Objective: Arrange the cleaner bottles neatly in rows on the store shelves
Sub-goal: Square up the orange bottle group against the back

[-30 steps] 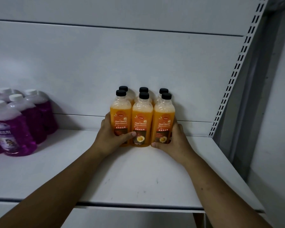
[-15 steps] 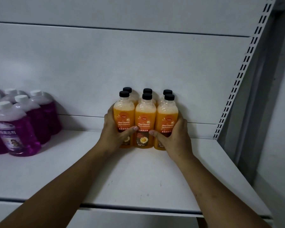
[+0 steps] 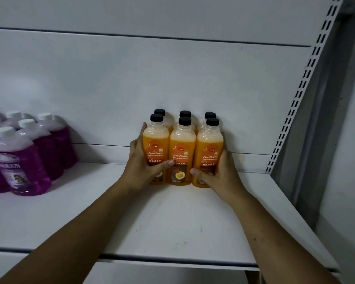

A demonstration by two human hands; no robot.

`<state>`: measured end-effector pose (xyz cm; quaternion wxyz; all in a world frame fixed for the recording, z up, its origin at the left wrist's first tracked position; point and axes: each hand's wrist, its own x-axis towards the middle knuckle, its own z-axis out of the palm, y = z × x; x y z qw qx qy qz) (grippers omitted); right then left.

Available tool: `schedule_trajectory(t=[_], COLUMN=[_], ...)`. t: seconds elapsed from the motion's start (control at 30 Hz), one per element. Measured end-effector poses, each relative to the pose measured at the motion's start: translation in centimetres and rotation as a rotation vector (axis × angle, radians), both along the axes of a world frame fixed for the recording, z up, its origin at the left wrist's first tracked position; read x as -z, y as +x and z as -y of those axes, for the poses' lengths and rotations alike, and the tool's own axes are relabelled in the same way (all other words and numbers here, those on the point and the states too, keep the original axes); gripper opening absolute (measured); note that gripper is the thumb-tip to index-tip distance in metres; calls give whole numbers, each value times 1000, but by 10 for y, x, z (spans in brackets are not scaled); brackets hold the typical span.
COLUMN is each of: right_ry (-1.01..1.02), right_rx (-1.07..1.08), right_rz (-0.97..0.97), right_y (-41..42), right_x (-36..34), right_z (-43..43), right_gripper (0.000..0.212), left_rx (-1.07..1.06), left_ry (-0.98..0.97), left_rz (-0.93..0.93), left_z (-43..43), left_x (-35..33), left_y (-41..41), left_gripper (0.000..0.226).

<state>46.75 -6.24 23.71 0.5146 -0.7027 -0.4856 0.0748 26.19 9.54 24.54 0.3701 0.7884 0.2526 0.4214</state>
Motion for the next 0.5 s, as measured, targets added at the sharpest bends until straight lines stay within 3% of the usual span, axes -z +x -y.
schedule_trajectory(t=[0.13,0.37,0.5], right_ry=[41,61,58], right_rx=[-34,-63,-86], right_rz=[-46,-119,-120], right_y=[2,6,7], right_x=[1,0,0], right_z=[-2,0,0], right_gripper=[129,101,111], left_rx=[-40,71,70], left_ry=[-27,-94,-107], left_rz=[16,75,98], left_z=[7,-2,-1], left_x=[-1,3,4], left_y=[1,7,7], left_gripper=[135,129,131])
